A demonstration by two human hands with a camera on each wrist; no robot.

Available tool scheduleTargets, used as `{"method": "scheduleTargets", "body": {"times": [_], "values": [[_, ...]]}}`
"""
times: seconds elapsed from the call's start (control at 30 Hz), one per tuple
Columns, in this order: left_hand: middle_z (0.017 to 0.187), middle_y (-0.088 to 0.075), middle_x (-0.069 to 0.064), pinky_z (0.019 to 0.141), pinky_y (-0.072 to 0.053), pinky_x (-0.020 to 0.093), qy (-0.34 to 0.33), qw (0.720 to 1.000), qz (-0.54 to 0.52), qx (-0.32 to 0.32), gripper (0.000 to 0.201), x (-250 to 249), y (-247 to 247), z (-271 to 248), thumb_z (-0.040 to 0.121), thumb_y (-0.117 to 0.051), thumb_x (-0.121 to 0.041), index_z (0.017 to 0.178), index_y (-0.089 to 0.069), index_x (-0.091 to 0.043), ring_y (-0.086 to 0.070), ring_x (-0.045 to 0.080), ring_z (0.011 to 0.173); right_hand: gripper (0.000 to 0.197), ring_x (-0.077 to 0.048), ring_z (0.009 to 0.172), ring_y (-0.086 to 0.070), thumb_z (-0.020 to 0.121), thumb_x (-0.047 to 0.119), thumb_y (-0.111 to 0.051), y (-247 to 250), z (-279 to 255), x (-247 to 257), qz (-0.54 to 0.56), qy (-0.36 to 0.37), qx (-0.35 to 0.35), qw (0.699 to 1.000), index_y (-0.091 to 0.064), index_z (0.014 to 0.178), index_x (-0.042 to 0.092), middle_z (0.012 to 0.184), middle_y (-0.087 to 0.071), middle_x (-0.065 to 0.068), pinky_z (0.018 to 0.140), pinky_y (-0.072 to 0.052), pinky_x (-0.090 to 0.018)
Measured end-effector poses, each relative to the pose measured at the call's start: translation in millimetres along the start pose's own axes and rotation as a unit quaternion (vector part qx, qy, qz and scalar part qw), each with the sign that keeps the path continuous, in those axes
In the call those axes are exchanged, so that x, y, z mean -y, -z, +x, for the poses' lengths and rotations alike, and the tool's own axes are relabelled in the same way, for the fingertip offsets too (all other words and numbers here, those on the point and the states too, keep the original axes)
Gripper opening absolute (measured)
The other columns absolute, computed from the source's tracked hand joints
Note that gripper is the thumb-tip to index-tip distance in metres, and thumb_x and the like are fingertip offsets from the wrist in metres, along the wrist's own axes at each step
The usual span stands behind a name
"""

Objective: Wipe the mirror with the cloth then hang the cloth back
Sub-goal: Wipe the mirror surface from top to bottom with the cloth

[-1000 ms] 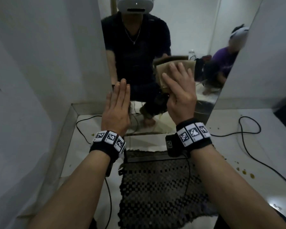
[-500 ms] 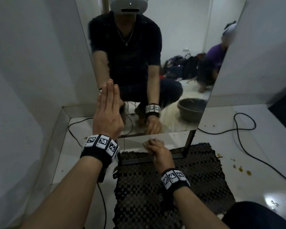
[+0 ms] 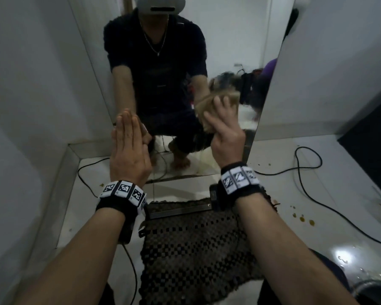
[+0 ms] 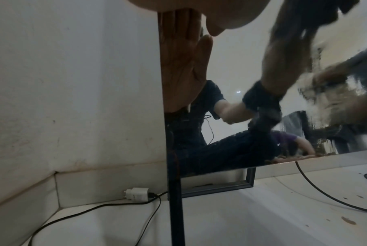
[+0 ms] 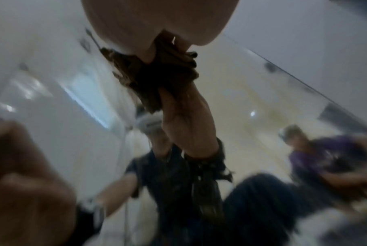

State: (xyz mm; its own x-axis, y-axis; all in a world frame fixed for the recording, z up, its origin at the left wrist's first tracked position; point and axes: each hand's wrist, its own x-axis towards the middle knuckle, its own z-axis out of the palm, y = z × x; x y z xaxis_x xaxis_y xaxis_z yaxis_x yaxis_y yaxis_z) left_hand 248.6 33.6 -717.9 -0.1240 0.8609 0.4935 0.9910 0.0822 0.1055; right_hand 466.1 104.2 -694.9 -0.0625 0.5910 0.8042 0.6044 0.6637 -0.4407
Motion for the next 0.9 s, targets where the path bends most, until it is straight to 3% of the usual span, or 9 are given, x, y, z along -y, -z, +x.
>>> {"method": "scheduleTargets", "body": {"times": [0.13,0.23,0.33,0.4,0.53,0.63,0.73,0.8,0.9], "values": [[0.161,0.002,0.02,0.122,-0.006,0.045,0.001,1.0,-0.008,-0.006,0.07,-0.4,-1.1,0.6,0.097,-0.043,-0.016,0.152,-0.004,0.002,0.009,0.026,0.149,0.04,-0.026,0.135,-0.041,0.082,-0.009,-0.051,-15.5,-104.5,-19.7,-0.022,-0.062,0.072,0.995,-0.071,0.111,0.01,0.136,-0.054,-0.008,0.116,-0.027,-0.046],[0.161,0.002,0.019,0.122,-0.005,0.045,0.001,1.0,-0.003,-0.008,0.071,0.0,-2.1,0.7,0.097,-0.045,-0.017,0.152,-0.005,0.003,0.009,0.026,0.149,0.052,-0.027,0.131,-0.045,0.066,-0.018,-0.062,-22.9,-167.4,-34.3,-0.035,-0.094,0.169,0.98,-0.072,0.108,0.01,0.136,-0.053,-0.004,0.118,-0.022,-0.039],[0.161,0.003,0.019,0.122,-0.005,0.044,-0.003,1.0,0.003,-0.012,0.072,0.2,-1.6,-0.6,0.096,-0.045,-0.019,0.152,-0.004,0.002,0.008,0.027,0.149,0.05,-0.034,0.124,-0.052,0.062,-0.02,-0.068,-21.9,-205.7,-39.6,-0.06,-0.145,0.25,0.956,-0.075,0.101,0.011,0.133,-0.055,-0.001,0.109,-0.037,-0.045],[0.161,0.003,0.018,0.123,-0.003,0.043,-0.005,1.0,0.002,-0.013,0.073,0.3,-0.1,-1.2,0.096,-0.045,-0.021,0.152,-0.003,0.001,0.009,0.025,0.149,0.048,-0.033,0.119,-0.058,0.064,-0.018,-0.06,-12.1,-210.4,-35.6,-0.047,-0.182,0.241,0.952,-0.075,0.099,0.012,0.129,-0.056,0.003,0.102,-0.045,-0.041],[0.161,0.002,0.02,0.123,-0.003,0.043,-0.008,1.0,0.012,-0.018,0.073,0.0,-1.7,0.0,0.096,-0.04,-0.027,0.152,-0.003,0.002,0.007,0.027,0.15,0.044,-0.027,0.103,-0.064,0.074,0.001,-0.044,18.5,-144.0,-12.2,0.011,-0.157,0.091,0.983,-0.074,0.106,0.01,0.115,-0.068,-0.009,0.09,-0.052,-0.04],[0.16,0.001,0.023,0.122,-0.002,0.044,-0.003,1.0,0.014,-0.023,0.073,-2.3,-5.2,-0.3,0.095,-0.039,-0.029,0.151,-0.004,0.004,0.004,0.031,0.15,0.039,-0.029,0.103,-0.063,0.078,-0.009,-0.047,45.5,-46.8,7.7,0.055,-0.075,-0.062,0.994,-0.071,0.108,0.001,0.113,-0.068,-0.015,0.089,-0.051,-0.043],[0.16,0.003,0.022,0.122,-0.001,0.045,0.01,1.0,-0.003,-0.022,0.074,-4.0,-5.5,-0.8,0.096,-0.038,-0.031,0.151,-0.004,0.004,0.006,0.03,0.15,0.039,-0.033,0.11,-0.06,0.077,-0.016,-0.051,70.3,53.2,15.1,0.047,0.023,-0.178,0.983,-0.071,0.106,-0.001,0.117,-0.066,-0.019,0.091,-0.049,-0.048],[0.16,0.003,0.022,0.122,-0.001,0.045,0.015,1.0,-0.011,-0.022,0.074,-5.3,-5.1,-1.1,0.096,-0.037,-0.032,0.151,-0.003,0.003,0.007,0.03,0.15,0.038,-0.033,0.116,-0.057,0.079,-0.013,-0.051,74.3,99.0,6.4,0.024,0.043,-0.197,0.979,-0.072,0.106,0.002,0.12,-0.064,-0.019,0.094,-0.046,-0.05],[0.16,0.0,0.024,0.122,-0.004,0.046,0.014,0.999,-0.011,-0.026,0.075,-7.6,-4.4,-1.8,0.095,-0.039,-0.032,0.151,-0.004,0.004,0.003,0.033,0.149,0.042,-0.037,0.126,-0.049,0.079,-0.01,-0.047,58.2,103.8,-12.1,-0.012,0.023,-0.125,0.992,-0.071,0.109,0.007,0.129,-0.059,-0.018,0.103,-0.039,-0.056]]}}
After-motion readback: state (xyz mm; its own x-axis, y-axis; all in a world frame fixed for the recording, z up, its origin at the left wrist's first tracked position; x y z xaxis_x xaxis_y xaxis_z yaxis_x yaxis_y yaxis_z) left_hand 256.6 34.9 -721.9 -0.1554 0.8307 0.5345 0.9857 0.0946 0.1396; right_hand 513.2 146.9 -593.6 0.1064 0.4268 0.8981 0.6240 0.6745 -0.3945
